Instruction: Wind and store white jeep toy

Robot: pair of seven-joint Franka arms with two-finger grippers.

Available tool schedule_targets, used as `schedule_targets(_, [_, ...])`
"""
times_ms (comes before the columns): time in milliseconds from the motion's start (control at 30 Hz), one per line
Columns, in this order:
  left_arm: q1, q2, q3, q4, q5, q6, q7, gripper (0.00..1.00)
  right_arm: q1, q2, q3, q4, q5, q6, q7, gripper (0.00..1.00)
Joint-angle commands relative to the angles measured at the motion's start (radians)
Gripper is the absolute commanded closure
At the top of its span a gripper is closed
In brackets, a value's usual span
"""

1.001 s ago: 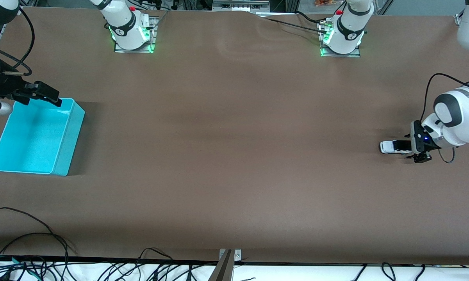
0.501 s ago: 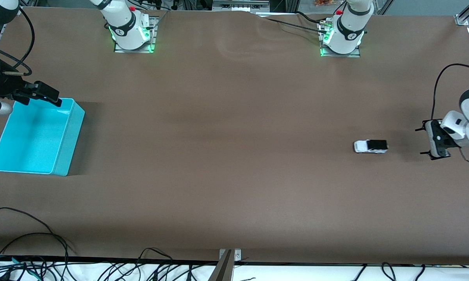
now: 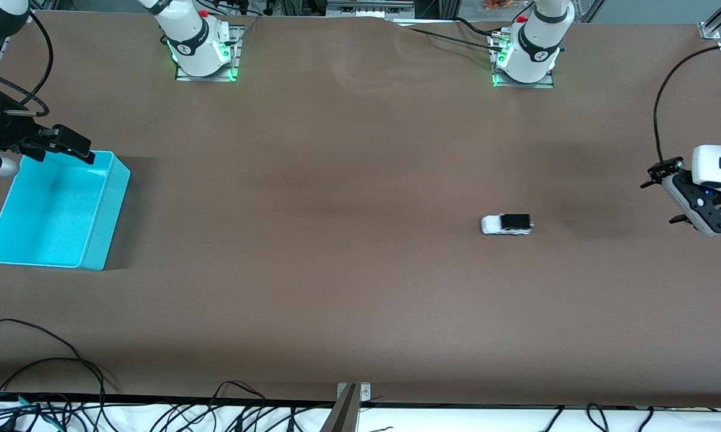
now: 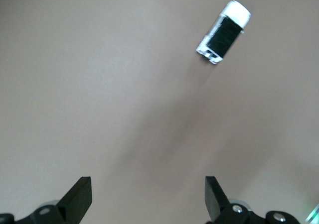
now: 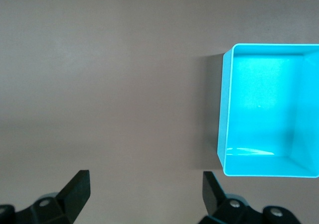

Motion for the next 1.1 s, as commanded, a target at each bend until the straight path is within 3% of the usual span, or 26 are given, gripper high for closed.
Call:
schedule_targets(0, [-0.058,-0.072,0.014,-0.025,-0.015,-0.048,-0.175,0.00,-0.005,0.005,-0.001,0.020,0.017,-0.014,-0.012,0.00])
schedule_targets(334, [-0.183,-0.141,0.028,-0.024,-0.017,-0.139,-0.577,0.00,-0.005,0.005,-0.001,0.020,0.017,-0.014,-0.012,0.00])
schedule_targets(367, [-0.236,-0.152,0.058,-0.002,-0.014,-0.163,-0.703,0.00,-0.005,0.005,-0.001,0.020,0.017,-0.014,-0.012,0.00])
schedule_targets(634, [-0.313,-0.154,0.101,0.067,-0.024,-0.267,-0.878,0.00,-0.005,0.005,-0.001,0.020,0.017,-0.014,-0.012,0.00])
schedule_targets(801, [-0.322,-0.144,0.092,0.092,-0.024,-0.304,-1.027,0.00,-0.005,0.005,-0.001,0.020,0.017,-0.014,-0.012,0.00])
schedule_targets(1068, [-0.318,-0.141,0.092,0.093,-0.015,-0.306,-1.063,0.00,-0.005,0.005,-0.001,0.020,0.017,-0.014,-0.012,0.00])
